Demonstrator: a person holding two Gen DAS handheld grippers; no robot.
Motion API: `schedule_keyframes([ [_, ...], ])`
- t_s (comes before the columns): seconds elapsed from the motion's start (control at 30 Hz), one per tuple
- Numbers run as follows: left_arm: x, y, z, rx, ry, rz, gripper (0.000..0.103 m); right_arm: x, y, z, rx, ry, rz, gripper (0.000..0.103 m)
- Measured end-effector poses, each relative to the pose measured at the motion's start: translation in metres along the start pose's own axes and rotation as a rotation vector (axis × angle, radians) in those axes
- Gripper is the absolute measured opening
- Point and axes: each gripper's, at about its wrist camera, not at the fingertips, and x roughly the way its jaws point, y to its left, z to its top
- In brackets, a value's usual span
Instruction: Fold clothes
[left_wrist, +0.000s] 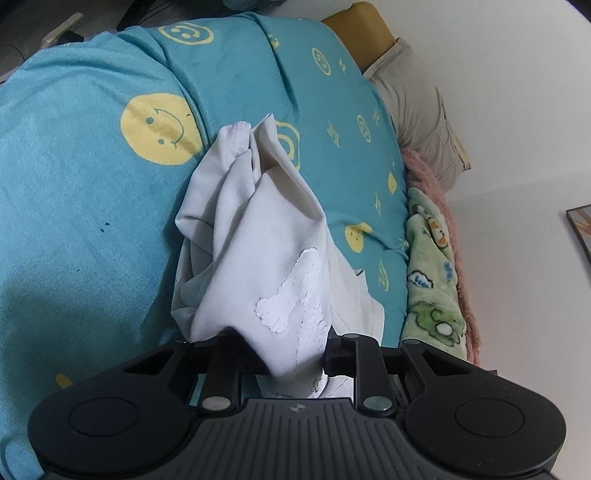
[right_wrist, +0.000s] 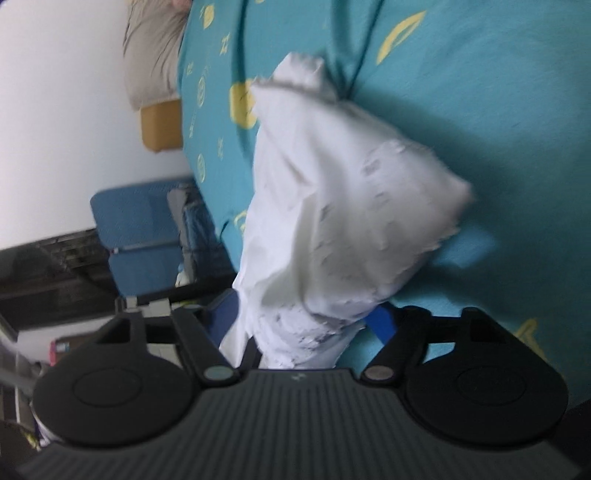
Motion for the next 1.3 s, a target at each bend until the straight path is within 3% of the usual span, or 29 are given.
schedule_keyframes([
  [0.17,-0.005,0.003,0.001,-0.015,0.002,-0.012,0.025,-0.013,-0.007,-0.001,0.038,-0.064,-0.017,0.067],
  [0.37,-0.012,0.007,0.006,-0.031,-0.015,-0.028,0.025,-0.039,-0.009,0.009,0.019,-0.241,-0.105,0.066],
  [0.57,-0.021,0.019,0.004,-0.053,-0.011,-0.015,0.025,-0.013,-0.012,0.01,0.009,-0.117,-0.12,0.064],
  [0.67,-0.021,0.022,0.005,-0.068,-0.01,-0.01,0.025,-0.012,-0.004,0.01,-0.062,-0.142,-0.14,0.039],
  [0.83,-0.022,0.012,0.004,-0.051,-0.021,-0.002,0.025,-0.012,0.004,0.009,-0.123,-0.173,-0.124,0.023],
  [1.0,-0.023,0.003,0.005,-0.054,-0.034,0.002,0.022,-0.014,0.019,0.005,-0.194,-0.216,-0.097,0.02],
  [1.3,-0.047,-0.022,0.001,-0.059,-0.037,-0.058,0.022,-0.051,0.048,-0.012,-0.286,-0.279,-0.045,0.018],
])
